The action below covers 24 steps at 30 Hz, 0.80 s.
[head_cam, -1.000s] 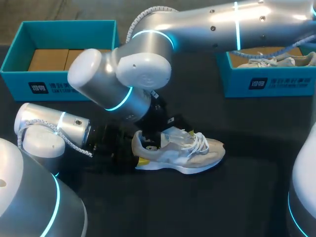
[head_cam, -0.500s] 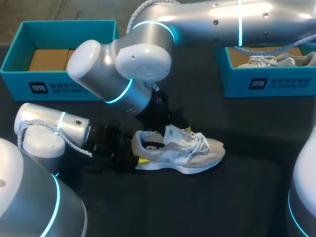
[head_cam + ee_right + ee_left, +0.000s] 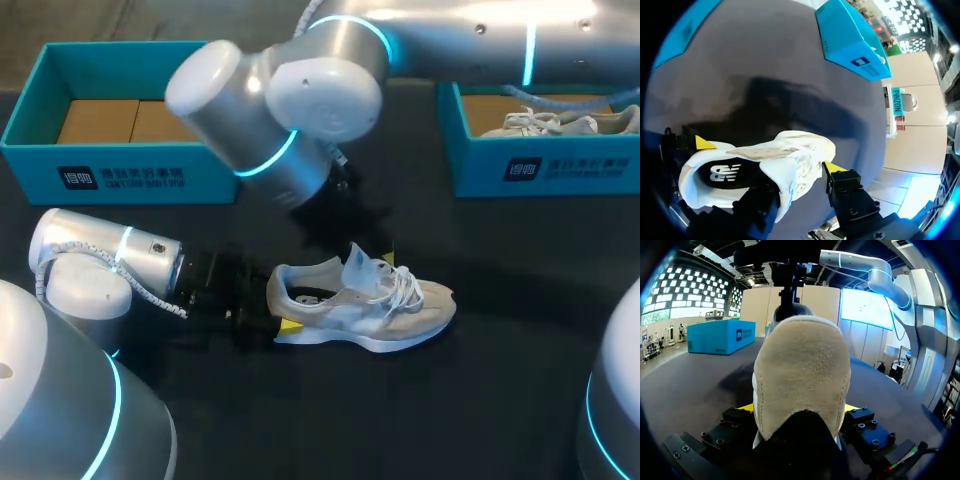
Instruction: Take the shoe out of the shoebox, open the shoe tongue, remove and reinsert the insole, then place the shoe into the shoebox
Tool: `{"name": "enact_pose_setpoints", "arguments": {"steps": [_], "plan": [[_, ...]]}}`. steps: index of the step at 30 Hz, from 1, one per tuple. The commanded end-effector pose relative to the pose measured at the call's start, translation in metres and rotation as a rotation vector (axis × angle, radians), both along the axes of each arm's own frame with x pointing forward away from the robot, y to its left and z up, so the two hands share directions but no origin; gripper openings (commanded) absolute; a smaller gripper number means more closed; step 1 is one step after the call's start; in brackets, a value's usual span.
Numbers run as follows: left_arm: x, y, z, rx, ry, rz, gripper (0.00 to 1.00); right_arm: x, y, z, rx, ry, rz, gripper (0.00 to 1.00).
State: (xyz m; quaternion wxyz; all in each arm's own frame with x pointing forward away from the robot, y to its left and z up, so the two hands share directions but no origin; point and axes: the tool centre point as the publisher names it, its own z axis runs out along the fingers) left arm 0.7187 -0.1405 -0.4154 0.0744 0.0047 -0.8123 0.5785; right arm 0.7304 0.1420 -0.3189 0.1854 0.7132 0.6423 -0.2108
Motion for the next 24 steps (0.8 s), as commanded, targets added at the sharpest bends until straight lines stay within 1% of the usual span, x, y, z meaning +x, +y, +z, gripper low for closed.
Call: {"name": "enact_pose_setpoints", "arguments": {"steps": [1, 4, 7, 11, 14, 16, 17, 21, 22, 24], "plan": [[0.0009, -0.0013, -0.0037, -0.001, 0.0, 0.0, 0.0, -0.0069, -0.0095, 0.0041, 0.081, -0.076, -0.12, 0.37], [0.0009, -0.0013, -0.0037, -0.001, 0.0, 0.0, 0.0, -0.0084, -0.0107, 0.0054, 0.118, -0.069, -0.128, 0.35], [0.0009, -0.0013, -0.0037, -0.001, 0.0, 0.0, 0.0, -0.0098, -0.0129, 0.0068, 0.127, -0.071, -0.135, 0.35], [0.0009, -0.0013, -0.0037, -0.001, 0.0, 0.0, 0.0, -0.0119, -0.0148, 0.0077, 0.175, -0.063, -0.142, 0.31], [0.0009, -0.0013, -0.0037, -0.001, 0.0, 0.0, 0.0, -0.0129, -0.0151, 0.0073, 0.205, -0.057, -0.148, 0.23], [0.0009, -0.0013, -0.0037, -0.001, 0.0, 0.0, 0.0, -0.0133, -0.0149, 0.0073, 0.206, -0.057, -0.148, 0.2], [0.0009, -0.0013, -0.0037, -0.001, 0.0, 0.0, 0.0, -0.0137, -0.0145, 0.0074, 0.206, -0.058, -0.149, 0.12], [0.0009, -0.0013, -0.0037, -0.001, 0.0, 0.0, 0.0, -0.014, -0.0138, 0.007, 0.215, -0.058, -0.15, 0.09], [0.0009, -0.0013, -0.0037, -0.001, 0.0, 0.0, 0.0, -0.014, -0.0138, 0.0061, 0.232, -0.053, -0.153, 0.08], [0.0009, -0.0013, -0.0037, -0.001, 0.0, 0.0, 0.0, -0.0136, -0.0155, 0.0044, 0.255, -0.047, -0.158, 0.03]]}}
